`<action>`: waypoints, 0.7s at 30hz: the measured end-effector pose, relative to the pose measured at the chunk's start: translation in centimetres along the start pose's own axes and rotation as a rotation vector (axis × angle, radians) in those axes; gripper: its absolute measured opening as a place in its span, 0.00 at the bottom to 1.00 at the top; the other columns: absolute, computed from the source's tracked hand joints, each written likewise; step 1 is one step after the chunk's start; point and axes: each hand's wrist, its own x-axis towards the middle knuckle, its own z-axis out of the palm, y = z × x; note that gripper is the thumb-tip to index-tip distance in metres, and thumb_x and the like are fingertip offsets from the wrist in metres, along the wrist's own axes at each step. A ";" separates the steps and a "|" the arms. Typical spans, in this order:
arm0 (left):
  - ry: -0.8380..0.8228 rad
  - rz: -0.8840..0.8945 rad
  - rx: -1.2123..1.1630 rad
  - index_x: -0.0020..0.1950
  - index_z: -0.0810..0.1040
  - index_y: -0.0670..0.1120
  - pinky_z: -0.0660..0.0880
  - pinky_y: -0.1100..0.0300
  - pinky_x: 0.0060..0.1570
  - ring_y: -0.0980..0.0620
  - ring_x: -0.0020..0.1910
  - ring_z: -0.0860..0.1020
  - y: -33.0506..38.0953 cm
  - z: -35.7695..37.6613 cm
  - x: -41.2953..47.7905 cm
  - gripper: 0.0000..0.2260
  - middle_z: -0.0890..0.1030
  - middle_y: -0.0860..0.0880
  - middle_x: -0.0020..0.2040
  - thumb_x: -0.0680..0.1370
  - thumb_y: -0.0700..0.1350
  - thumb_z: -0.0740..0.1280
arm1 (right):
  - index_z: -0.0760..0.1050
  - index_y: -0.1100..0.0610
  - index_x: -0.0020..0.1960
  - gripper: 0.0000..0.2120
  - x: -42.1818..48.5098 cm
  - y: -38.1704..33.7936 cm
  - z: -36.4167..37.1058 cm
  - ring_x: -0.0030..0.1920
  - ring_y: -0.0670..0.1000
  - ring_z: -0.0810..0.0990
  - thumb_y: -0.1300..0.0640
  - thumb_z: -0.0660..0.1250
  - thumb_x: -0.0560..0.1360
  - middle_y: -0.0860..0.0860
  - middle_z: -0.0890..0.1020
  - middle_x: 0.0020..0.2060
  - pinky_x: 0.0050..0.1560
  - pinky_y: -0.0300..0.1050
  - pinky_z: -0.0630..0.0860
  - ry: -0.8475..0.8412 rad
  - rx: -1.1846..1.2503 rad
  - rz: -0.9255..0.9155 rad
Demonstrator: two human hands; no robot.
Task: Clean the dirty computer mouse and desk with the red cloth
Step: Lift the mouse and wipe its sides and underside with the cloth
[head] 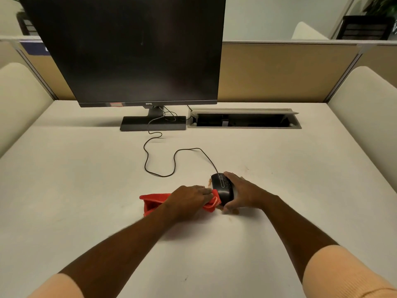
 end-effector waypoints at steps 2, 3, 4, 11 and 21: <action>0.052 -0.048 -0.056 0.71 0.71 0.50 0.78 0.51 0.49 0.47 0.67 0.73 0.1 -0.6 0.4 0.21 0.72 0.51 0.72 0.77 0.47 0.67 | 0.53 0.31 0.66 0.51 -0.1 -0.2 -0.1 0.56 0.43 0.68 0.39 0.79 0.52 0.26 0.64 0.51 0.48 0.35 0.66 -0.002 0.001 0.008; 0.071 -0.070 -0.091 0.71 0.72 0.50 0.78 0.51 0.50 0.46 0.67 0.73 0.3 -0.9 0.8 0.22 0.73 0.51 0.72 0.76 0.47 0.67 | 0.53 0.29 0.63 0.49 -0.1 -0.3 -0.2 0.56 0.42 0.68 0.40 0.80 0.52 0.26 0.65 0.51 0.48 0.35 0.67 -0.003 0.002 0.009; 0.087 -0.083 -0.120 0.70 0.72 0.50 0.78 0.50 0.49 0.46 0.67 0.74 0.6 -1.2 1.1 0.23 0.73 0.50 0.72 0.75 0.45 0.67 | 0.52 0.27 0.61 0.48 -0.2 -0.4 -0.2 0.55 0.42 0.68 0.40 0.80 0.52 0.26 0.65 0.52 0.48 0.35 0.67 -0.005 0.003 0.010; 0.010 -0.079 -0.074 0.67 0.74 0.50 0.77 0.50 0.49 0.48 0.64 0.74 1.3 -1.5 2.1 0.17 0.75 0.51 0.67 0.78 0.47 0.66 | 0.54 0.29 0.61 0.46 -0.2 -0.5 -0.2 0.55 0.42 0.67 0.42 0.79 0.54 0.34 0.68 0.54 0.48 0.35 0.66 -0.014 0.008 -0.011; 0.027 -0.294 -0.197 0.61 0.77 0.50 0.71 0.57 0.43 0.47 0.52 0.79 -1.4 -2.9 -0.1 0.16 0.79 0.51 0.56 0.73 0.45 0.68 | 0.59 0.37 0.65 0.47 -0.3 -0.5 -0.4 0.57 0.44 0.70 0.43 0.80 0.53 0.36 0.70 0.55 0.50 0.42 0.70 -0.027 0.013 0.001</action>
